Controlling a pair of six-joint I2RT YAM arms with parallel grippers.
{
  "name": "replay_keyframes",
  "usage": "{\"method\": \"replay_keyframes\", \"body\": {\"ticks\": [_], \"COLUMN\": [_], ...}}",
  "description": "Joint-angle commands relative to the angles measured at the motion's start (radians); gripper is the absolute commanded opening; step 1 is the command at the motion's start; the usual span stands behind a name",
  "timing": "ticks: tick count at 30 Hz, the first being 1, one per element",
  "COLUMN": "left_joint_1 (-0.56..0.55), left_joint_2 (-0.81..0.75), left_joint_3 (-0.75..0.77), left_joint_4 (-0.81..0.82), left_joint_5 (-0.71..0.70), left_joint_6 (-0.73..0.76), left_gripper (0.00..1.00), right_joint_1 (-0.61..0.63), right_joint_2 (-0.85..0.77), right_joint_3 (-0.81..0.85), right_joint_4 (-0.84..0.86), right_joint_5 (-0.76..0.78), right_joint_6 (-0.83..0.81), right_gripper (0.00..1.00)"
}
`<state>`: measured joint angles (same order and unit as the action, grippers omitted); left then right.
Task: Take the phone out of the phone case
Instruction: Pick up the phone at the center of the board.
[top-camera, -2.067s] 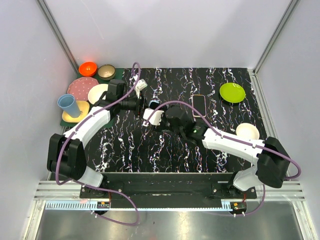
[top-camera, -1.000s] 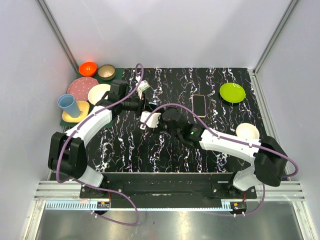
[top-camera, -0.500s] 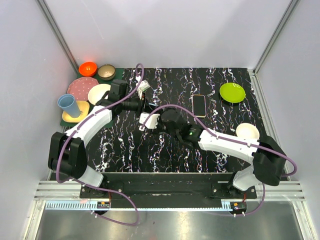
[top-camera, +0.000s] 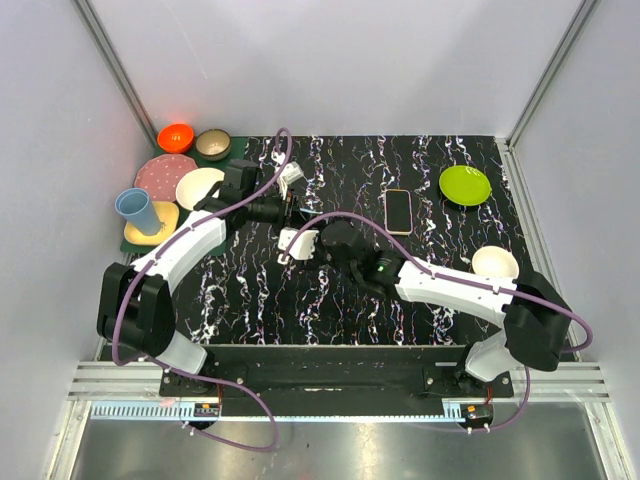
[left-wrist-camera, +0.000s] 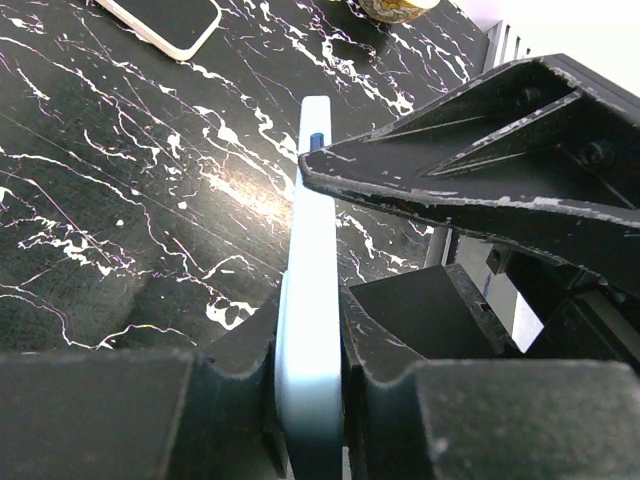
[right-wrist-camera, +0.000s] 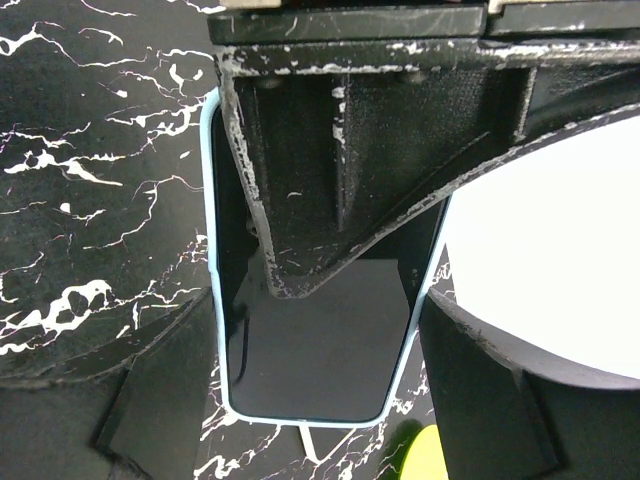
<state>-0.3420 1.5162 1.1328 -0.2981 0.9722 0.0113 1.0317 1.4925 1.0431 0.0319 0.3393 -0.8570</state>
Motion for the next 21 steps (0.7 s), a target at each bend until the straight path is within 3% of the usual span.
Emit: {"method": "replay_keyframes", "body": {"ticks": [1, 6, 10, 16, 17, 19, 20, 21], "left_joint_1": [-0.002, -0.005, -0.006, -0.006, -0.006, -0.006, -0.006, -0.003], "left_joint_2": [0.006, 0.009, 0.009, 0.007, 0.004, -0.004, -0.008, -0.014], "left_joint_3": [0.045, 0.048, 0.051, 0.054, 0.056, 0.067, 0.07, 0.073], "left_joint_4": [0.017, 0.011, 0.004, -0.007, -0.013, -0.022, -0.035, -0.035], "left_joint_5": [-0.012, -0.015, -0.02, -0.029, -0.033, -0.047, -0.052, -0.056], "left_joint_6": [0.032, 0.038, 0.044, 0.055, 0.059, 0.067, 0.075, 0.076], "left_gripper": [0.17, 0.13, 0.01, 0.0, 0.0, 0.0, 0.0, 0.0], "right_joint_1": [0.014, 0.016, 0.014, 0.014, 0.014, 0.014, 0.014, 0.014], "right_joint_2": [-0.014, -0.015, -0.018, -0.02, -0.02, -0.031, -0.037, -0.046], "right_joint_3": [0.012, 0.002, -0.002, -0.005, -0.003, 0.006, 0.014, 0.017], "right_joint_4": [0.128, 0.157, 0.169, 0.181, 0.18, 0.142, 0.128, 0.114], "right_joint_5": [0.043, 0.061, 0.064, 0.075, 0.078, 0.073, 0.067, 0.058], "right_joint_6": [-0.031, -0.048, -0.053, -0.059, -0.057, -0.041, -0.034, -0.025], "right_gripper": [0.0, 0.0, 0.0, 0.01, 0.1, 0.47, 0.72, 0.8]}}
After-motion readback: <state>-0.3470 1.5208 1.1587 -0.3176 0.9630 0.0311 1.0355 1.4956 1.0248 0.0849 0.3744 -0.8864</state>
